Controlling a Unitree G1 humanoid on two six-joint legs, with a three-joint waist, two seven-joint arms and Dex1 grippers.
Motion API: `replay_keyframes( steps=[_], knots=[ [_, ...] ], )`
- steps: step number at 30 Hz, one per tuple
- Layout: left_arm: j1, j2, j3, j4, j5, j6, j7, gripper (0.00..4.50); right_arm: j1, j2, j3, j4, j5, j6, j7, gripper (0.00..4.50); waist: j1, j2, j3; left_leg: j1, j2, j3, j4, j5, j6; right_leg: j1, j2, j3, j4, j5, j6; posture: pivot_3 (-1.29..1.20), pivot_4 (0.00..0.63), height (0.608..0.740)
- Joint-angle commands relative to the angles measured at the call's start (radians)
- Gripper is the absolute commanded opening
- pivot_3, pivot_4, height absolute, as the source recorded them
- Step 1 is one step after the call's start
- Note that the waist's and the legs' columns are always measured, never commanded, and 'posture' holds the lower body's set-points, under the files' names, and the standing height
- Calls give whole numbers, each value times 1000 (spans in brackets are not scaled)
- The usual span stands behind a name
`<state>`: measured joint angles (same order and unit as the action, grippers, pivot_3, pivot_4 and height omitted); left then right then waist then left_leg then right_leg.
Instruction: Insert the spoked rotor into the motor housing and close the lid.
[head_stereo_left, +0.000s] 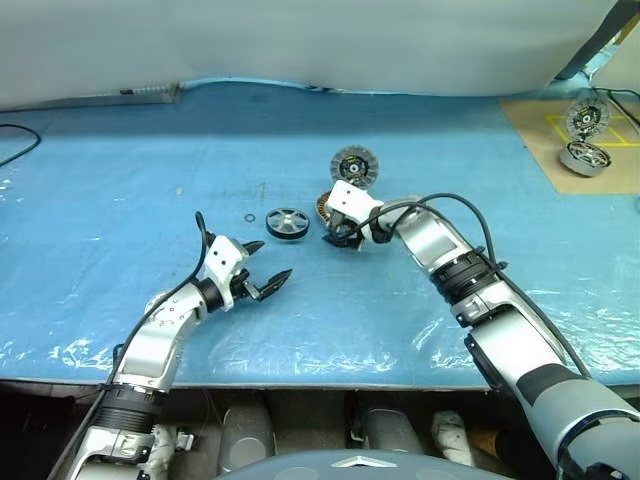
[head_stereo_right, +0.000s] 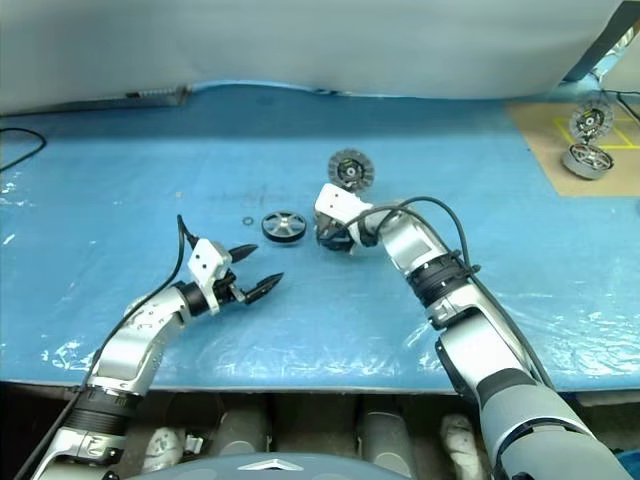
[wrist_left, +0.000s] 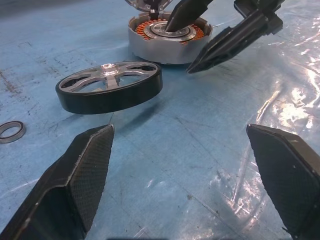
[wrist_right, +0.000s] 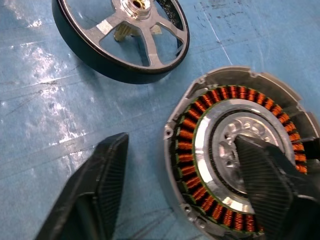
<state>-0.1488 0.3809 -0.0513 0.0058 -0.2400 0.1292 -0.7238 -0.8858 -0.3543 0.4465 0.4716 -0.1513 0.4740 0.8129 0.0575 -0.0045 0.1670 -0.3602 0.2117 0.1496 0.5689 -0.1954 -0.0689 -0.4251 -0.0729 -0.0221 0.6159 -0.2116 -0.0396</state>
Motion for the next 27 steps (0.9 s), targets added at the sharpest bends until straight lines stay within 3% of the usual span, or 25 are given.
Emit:
replay_keyframes(
  steps=[1,2,18,27],
  knots=[
    [2,-3,1,-31,-4,-4,5,4500,28,-17,5,-39,-10,44,40,2196,-1,0,0,0,0,0,0,0,0,0,0,0,0,0,0,0,150,740],
    [3,-3,1,-32,-4,-3,4,4500,39,-21,7,-60,-11,54,49,1910,-1,0,0,0,0,0,0,0,0,0,0,0,1,0,0,0,150,740],
    [21,-6,-1,-48,-9,3,6,4500,327,-106,10,-613,19,370,75,1877,11,-1,0,4,1,0,-1,0,0,2,0,0,1,-1,0,0,150,740],
    [10,3,0,-37,-10,4,-8,4500,377,-108,-17,-797,56,528,48,1877,11,-1,0,8,0,0,-4,0,0,5,0,2,-1,-1,0,0,150,740]
  ],
)
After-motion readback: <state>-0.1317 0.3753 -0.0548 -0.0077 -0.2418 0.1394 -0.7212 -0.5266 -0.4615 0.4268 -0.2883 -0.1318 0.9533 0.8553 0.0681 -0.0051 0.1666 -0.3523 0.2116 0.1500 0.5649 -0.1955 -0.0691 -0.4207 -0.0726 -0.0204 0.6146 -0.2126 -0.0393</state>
